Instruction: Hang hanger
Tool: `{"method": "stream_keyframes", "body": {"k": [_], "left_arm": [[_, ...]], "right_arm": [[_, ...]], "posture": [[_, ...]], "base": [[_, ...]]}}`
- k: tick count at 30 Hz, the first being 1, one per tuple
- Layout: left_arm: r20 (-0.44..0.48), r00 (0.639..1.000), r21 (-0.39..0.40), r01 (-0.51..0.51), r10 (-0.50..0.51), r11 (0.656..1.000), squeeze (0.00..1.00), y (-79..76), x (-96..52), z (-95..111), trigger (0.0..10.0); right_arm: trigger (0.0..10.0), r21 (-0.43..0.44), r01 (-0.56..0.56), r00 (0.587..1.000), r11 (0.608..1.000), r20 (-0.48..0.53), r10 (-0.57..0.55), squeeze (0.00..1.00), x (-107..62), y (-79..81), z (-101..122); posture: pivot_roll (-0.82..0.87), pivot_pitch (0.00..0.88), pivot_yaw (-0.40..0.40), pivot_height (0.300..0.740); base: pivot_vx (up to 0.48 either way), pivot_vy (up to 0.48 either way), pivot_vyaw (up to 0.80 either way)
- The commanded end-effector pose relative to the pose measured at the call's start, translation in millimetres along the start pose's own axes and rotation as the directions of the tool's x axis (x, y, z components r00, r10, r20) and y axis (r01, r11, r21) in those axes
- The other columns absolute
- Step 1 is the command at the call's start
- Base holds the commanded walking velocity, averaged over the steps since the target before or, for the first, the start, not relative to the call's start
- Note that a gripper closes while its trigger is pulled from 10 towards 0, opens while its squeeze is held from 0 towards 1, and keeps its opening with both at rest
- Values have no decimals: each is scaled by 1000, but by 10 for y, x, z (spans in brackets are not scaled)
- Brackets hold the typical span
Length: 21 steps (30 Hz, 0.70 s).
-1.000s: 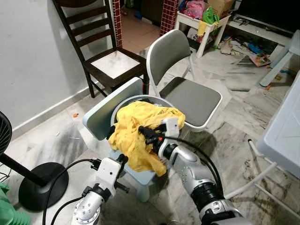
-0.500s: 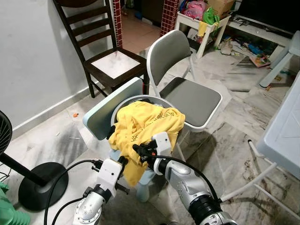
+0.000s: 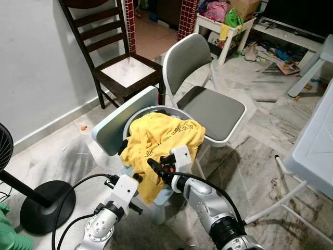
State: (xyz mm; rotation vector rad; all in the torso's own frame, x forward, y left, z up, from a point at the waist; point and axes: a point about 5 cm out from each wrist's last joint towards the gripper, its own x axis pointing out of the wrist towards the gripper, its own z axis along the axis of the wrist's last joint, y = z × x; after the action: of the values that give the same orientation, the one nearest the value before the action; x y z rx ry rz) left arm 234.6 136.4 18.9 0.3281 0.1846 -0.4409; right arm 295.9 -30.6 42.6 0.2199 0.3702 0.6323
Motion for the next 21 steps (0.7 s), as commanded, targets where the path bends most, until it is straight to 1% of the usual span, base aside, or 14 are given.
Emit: {"method": "stream_keyframes", "body": {"k": [1, 5, 9, 11, 12, 13, 14, 15, 16, 17, 18, 19, 20, 21], "left_arm": [[-9, 1000, 33, 25, -25, 999, 0, -46, -4, -31, 10000], [-6, 999, 68, 49, -49, 996, 0, -92, -11, -34, 10000], [-7, 998, 79, 62, -61, 995, 0, -124, -18, -44, 10000], [-7, 998, 84, 67, -67, 994, 0, -145, -19, -47, 10000], [-7, 998, 84, 67, -67, 994, 0, -145, -19, -47, 10000], [-8, 998, 83, 68, -68, 994, 0, -164, -27, -53, 10000], [-8, 998, 83, 68, -68, 994, 0, -164, -27, -53, 10000], [-8, 998, 83, 69, -68, 994, 0, -174, -30, -60, 10000], [-8, 998, 83, 69, -68, 994, 0, -174, -30, -60, 10000], [-7, 998, 84, 70, -69, 994, 0, -179, -30, -61, 10000], [-6, 997, 86, 71, -71, 994, 0, -189, -29, -61, 10000], [-5, 997, 87, 73, -73, 994, 0, -192, -27, -60, 10000], [-1, 997, 92, 80, -80, 993, 0, -204, -25, -56, 10000], [0, 997, 94, 83, -83, 992, 0, -208, -23, -54, 10000]], "right_arm": [[10000, 63, -42, 997, 997, 71, 38, 1000, 174, 304, 144], [10000, 69, -26, 994, 997, 104, 19, 1000, 205, 328, 212], [10000, 73, -41, 995, 996, 98, 34, 1000, 224, 349, 235], [10000, 34, -58, 996, 998, 62, 56, 1000, 221, 349, 213], [10000, 34, -58, 996, 998, 62, 56, 1000, 221, 349, 213], [10000, -2, -96, 995, 995, -4, 96, 1000, 168, 300, 130], [10000, -2, -96, 995, 995, -4, 96, 1000, 168, 300, 130], [10000, -28, -114, 993, 993, -44, 112, 1000, 101, 221, 66], [10000, -28, -114, 993, 993, -44, 112, 1000, 101, 221, 66], [10000, -38, -111, 993, 993, -49, 109, 1000, 64, 166, 53], [10000, -51, -97, 994, 994, -55, 94, 1000, -9, 50, 41], [10000, -62, -87, 995, 994, -54, 84, 1000, -40, -1, 41], [10000, -77, -64, 997, 995, -55, 60, 1000, -105, -104, 33], [10000, -81, -57, 997, 995, -57, 53, 1000, -123, -134, 32]], "posture": [[20, 97, -84, 740], [24, 100, -86, 740], [26, 100, -86, 740], [33, 103, -93, 740], [33, 103, -93, 740], [32, 100, -95, 740], [32, 100, -95, 740], [30, 100, -96, 740], [30, 100, -96, 740], [25, 99, -95, 740], [18, 99, -94, 740], [11, 98, -93, 740], [7, 98, -92, 740], [3, 98, -92, 740]], "base": [[0, 0, 0], [0, 0, 0], [0, 0, 0], [0, 0, 0], [0, 0, 0], [0, 0, 0], [0, 0, 0], [0, 0, 0], [0, 0, 0], [0, 0, 0], [0, 0, 0], [0, 0, 0], [0, 0, 0], [0, 0, 0]]}}
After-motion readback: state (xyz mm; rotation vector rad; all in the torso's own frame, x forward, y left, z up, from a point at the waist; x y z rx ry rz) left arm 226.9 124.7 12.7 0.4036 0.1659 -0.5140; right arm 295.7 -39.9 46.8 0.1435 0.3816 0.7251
